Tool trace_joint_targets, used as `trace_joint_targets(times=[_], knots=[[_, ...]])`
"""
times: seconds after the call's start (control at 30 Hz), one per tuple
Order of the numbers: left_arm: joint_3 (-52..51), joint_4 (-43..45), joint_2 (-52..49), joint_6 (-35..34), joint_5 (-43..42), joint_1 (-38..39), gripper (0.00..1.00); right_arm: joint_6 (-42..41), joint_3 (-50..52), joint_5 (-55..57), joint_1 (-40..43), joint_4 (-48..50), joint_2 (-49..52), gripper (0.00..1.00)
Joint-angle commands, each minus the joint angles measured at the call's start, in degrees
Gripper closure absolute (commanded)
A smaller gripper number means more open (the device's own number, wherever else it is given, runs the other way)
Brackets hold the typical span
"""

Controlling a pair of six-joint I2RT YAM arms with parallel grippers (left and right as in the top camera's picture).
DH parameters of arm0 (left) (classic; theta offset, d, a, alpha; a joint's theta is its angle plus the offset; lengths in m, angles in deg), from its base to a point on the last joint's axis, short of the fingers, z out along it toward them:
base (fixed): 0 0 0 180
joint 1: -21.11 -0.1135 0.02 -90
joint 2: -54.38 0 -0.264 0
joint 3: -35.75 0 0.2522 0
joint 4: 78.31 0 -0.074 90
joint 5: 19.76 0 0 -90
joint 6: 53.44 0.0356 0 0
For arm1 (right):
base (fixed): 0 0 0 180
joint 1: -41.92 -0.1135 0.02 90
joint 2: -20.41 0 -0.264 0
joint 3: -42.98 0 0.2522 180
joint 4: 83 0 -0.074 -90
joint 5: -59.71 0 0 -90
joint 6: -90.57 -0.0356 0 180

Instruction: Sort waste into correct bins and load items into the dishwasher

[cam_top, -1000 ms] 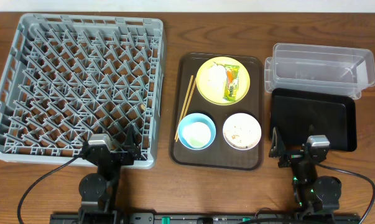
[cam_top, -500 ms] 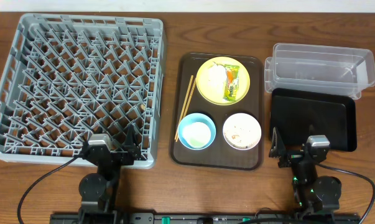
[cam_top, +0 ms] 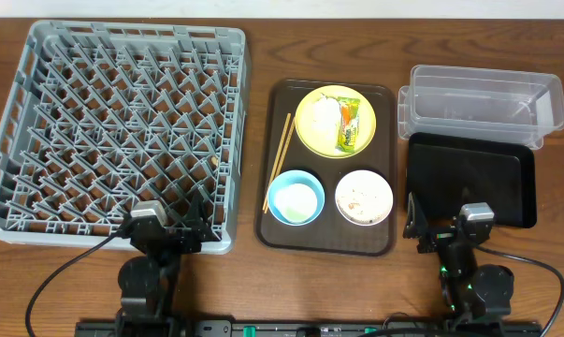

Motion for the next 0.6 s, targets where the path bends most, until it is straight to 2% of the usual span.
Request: trace_joint_targets(times=[0.0,0.17,0.4,0.57], knots=[[3.54,-3.15,-2.73,-0.57,1.4,0.2,0.06,0.17,-4.2,-0.33,-0.48,-1.86,1.81,0.01],[10.64,-8.83,-9.68,-0.57,1.38,0.2,0.06,0.2,-11.45,0.17,-0.48,-6.64,9.68,0.01],[24.41,-19.8,-23.1,-0.55,1.38,0.2,0.06,1.92,-25.62,-0.22,-0.48,-12.57,27.21,0.01],[33.94,-28.52,-32.61,-0.28,1.4,0.17,0.06,4.74,-37.81,-8.22,-0.48,-16.33,40.72,0.01]])
